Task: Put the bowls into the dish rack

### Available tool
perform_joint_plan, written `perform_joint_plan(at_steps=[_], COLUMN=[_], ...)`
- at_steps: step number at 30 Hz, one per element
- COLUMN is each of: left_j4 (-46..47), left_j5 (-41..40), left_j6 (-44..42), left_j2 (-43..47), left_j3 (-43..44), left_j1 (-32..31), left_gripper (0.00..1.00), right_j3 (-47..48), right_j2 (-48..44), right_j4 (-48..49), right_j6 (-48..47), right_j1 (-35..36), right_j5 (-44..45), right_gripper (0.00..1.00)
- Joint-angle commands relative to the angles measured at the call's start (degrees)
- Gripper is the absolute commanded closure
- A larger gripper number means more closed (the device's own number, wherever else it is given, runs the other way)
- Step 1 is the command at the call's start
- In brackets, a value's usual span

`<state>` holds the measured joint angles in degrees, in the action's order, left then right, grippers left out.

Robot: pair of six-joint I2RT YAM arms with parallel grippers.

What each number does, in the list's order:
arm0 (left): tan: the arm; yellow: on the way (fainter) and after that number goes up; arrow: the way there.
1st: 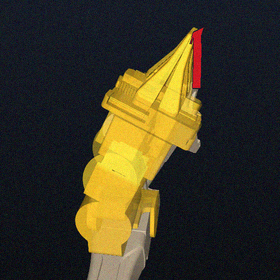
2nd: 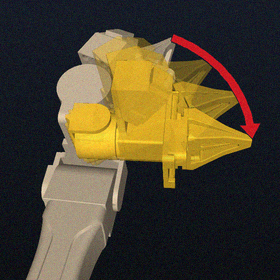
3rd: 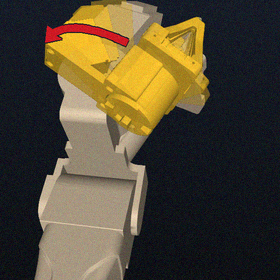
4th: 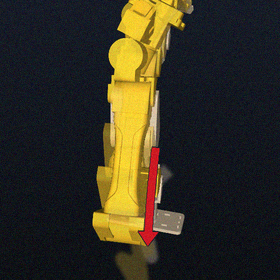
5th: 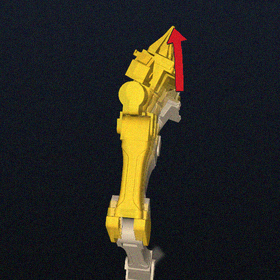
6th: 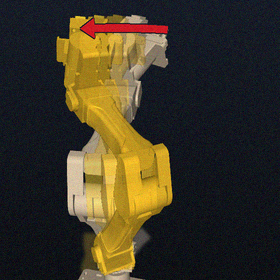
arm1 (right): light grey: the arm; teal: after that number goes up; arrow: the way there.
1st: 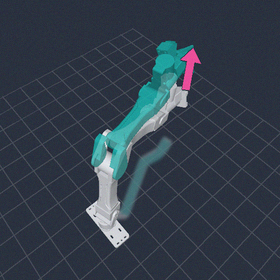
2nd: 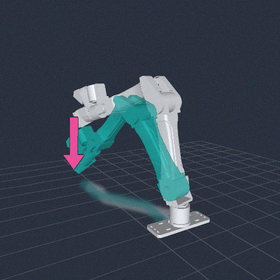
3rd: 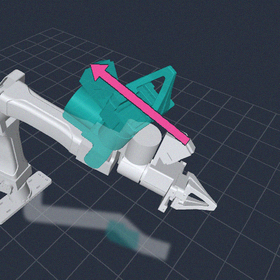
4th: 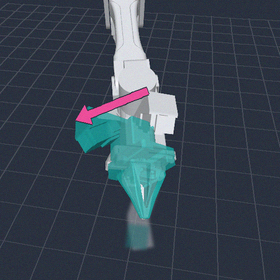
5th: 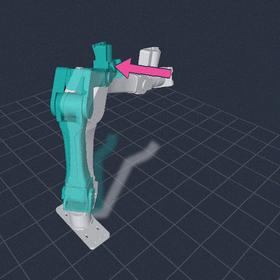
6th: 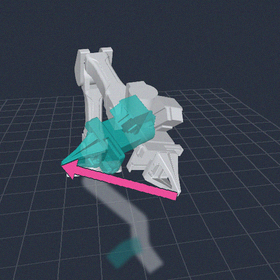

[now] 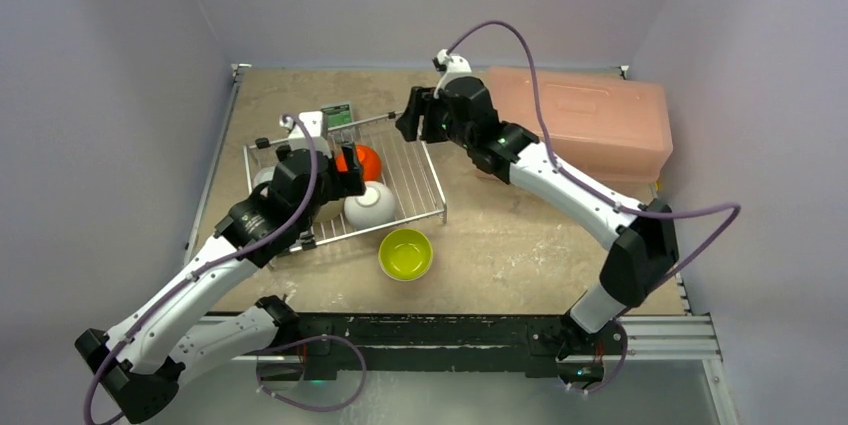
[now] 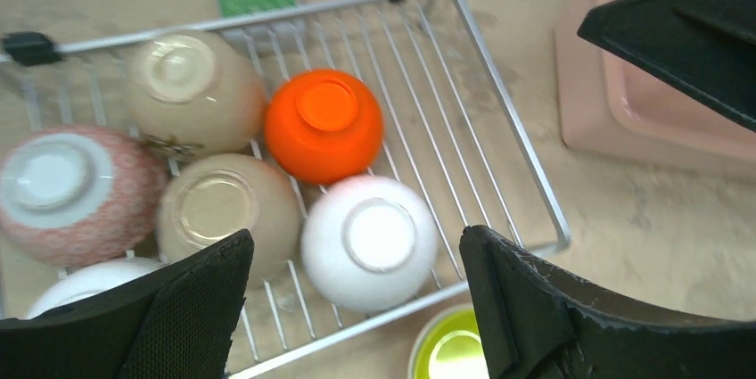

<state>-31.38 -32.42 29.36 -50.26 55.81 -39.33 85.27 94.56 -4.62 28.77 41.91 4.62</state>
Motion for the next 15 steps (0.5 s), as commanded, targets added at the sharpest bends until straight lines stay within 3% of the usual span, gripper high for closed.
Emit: perform_joint_plan(at_steps=[1, 6, 15], left_j4=[-0.77, 2.5, 8.25], left_j5=[15.71, 21.39, 10.55], left_j6=[-0.45, 1.13, 6.35], left_j2=[-2.51, -3.75, -2.61], left_j3=[1.83, 0.18, -0.21], left_j1=[0.1, 0.08, 0.08], left_gripper=[0.15, 0.15, 0.14], right_j3=[-7.6, -16.42, -26.14], right_j2=[-4.45, -11.7, -15.03], right_j4=[-6.85, -5.89, -10.55], right_j6=[-2.06, 1.13, 3.88], right_j1=[-0.25, 0.07, 8.16], right_j5=[2.44, -4.31, 3.26], right_gripper=[0.34, 0.34, 0.37])
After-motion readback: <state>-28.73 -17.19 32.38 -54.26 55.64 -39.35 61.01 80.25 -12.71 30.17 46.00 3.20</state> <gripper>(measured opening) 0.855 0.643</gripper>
